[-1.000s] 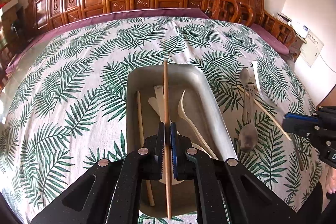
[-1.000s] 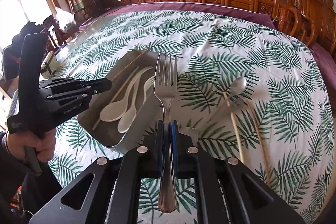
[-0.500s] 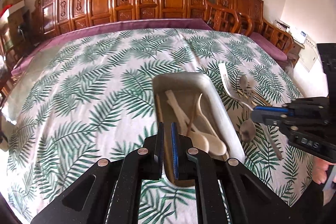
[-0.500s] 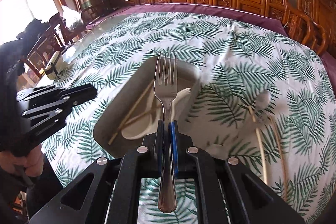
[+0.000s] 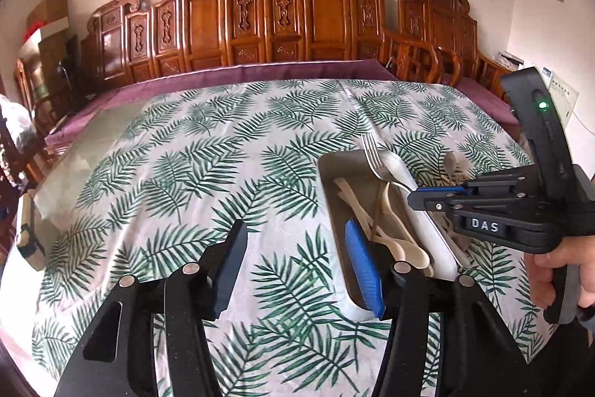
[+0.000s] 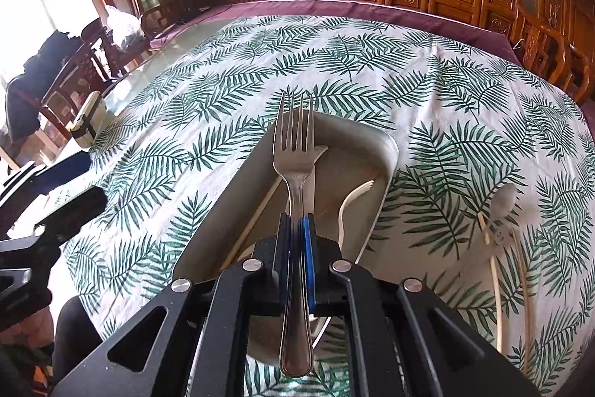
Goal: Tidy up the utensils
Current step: 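Lower the metal fork into the grey tray and open the right tool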
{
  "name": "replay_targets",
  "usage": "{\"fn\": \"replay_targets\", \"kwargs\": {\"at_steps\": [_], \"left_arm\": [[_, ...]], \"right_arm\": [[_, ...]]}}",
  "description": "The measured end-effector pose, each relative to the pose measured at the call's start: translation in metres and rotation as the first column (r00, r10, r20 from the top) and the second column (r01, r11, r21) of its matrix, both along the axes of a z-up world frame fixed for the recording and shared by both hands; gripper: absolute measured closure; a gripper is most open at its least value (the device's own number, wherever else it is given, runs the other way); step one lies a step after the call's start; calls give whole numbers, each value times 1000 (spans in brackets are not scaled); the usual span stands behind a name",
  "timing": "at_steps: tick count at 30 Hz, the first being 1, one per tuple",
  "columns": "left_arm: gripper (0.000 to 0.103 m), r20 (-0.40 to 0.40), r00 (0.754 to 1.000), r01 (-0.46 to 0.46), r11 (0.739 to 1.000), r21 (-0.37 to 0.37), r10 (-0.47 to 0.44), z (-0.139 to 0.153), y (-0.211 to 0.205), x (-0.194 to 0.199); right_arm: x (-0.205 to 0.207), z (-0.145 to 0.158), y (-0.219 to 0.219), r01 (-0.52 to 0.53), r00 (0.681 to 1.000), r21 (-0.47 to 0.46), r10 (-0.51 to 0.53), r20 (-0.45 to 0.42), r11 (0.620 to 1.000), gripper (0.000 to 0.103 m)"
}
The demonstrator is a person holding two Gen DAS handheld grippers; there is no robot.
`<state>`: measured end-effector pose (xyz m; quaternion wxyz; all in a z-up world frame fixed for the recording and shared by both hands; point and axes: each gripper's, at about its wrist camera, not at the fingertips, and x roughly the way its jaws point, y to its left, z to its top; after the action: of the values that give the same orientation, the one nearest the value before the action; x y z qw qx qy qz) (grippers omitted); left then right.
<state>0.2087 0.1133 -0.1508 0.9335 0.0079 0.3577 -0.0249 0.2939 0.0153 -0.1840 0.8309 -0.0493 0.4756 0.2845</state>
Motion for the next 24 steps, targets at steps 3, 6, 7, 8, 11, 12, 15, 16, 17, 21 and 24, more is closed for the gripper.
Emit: {"fn": "replay_targets", "kwargs": {"at_steps": [3,6,7,8,11,12,15,16,17,21,24], "left_arm": [[45,3,1000,-16,1000,-16,16,2,8,0],[39,7,1000,-30,999,-21,30,2,14,0],[37,7,999,-34,999,-23,35,2,16,1],[37,5,999,-38,999,-25,38,1,18,1],[33,4,999,-46,999,-29,46,0,21,0],[32,4,999,-47,998,-30,48,0,21,0],[29,6,999,-52,998,-33,52,0,23,0],[28,6,999,-51,998,-35,52,0,24,0],[28,5,999,-50,998,-35,51,0,23,0],[26,7,999,-45,998,-34,45,0,21,-1],[26,5,999,-41,999,-36,41,-1,20,-1]], "right_arm": [[2,-4,6,0,1000,-10,0,-2,1000,95],[4,-8,10,4,1000,-17,-4,-6,1000,95],[5,-9,10,5,1000,-18,-5,-7,1000,95],[6,-10,11,7,1000,-17,-7,-9,1000,95],[9,-13,12,15,1000,-17,-15,-14,1000,94],[10,-14,13,17,1000,-17,-17,-15,1000,94],[10,-15,14,18,1000,-20,-18,-15,1000,94],[10,-15,14,17,1000,-23,-17,-15,1000,94],[10,-15,15,16,1000,-25,-16,-14,1000,94],[10,-15,14,17,1000,-25,-17,-13,1000,94],[10,-14,13,19,1000,-24,-20,-9,1000,94]]}}
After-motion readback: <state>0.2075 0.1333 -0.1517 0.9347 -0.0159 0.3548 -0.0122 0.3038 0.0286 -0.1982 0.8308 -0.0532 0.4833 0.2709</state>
